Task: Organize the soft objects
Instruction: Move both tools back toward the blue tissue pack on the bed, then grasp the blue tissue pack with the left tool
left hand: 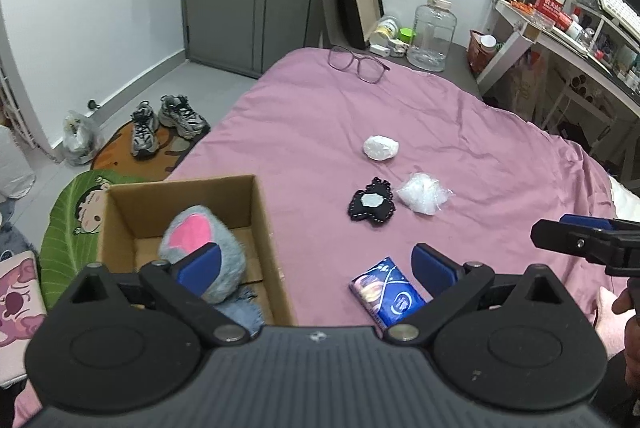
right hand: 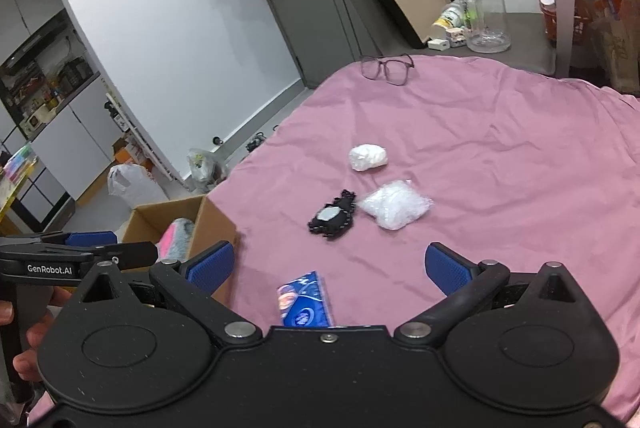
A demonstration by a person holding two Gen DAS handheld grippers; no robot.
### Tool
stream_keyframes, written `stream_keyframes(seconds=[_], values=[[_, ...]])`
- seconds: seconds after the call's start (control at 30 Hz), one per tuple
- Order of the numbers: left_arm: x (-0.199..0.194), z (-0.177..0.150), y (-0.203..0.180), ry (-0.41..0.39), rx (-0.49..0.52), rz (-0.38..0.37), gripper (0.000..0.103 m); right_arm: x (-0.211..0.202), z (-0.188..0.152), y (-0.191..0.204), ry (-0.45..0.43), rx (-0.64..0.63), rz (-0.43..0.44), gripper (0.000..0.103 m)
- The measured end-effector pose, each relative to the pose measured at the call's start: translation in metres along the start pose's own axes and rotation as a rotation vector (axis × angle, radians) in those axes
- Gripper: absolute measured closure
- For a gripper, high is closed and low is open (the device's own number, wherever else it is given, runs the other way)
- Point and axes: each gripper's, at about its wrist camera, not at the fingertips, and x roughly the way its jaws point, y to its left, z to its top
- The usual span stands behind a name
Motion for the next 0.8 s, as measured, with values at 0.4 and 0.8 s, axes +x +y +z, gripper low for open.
stream_keyframes(seconds=[0.4,0.8], values=[[0.051,0.008,-0.027,0.042,0.024,-0.101,0.019,0.030,0.004,-0.037,0.063,0.071,-0.025,0.019],[0.109,0.000,-0.057,0.202,0.108,-0.122,0.033,0.054,0.012,-0.059,0.093,0.097,-0.037,0.023]])
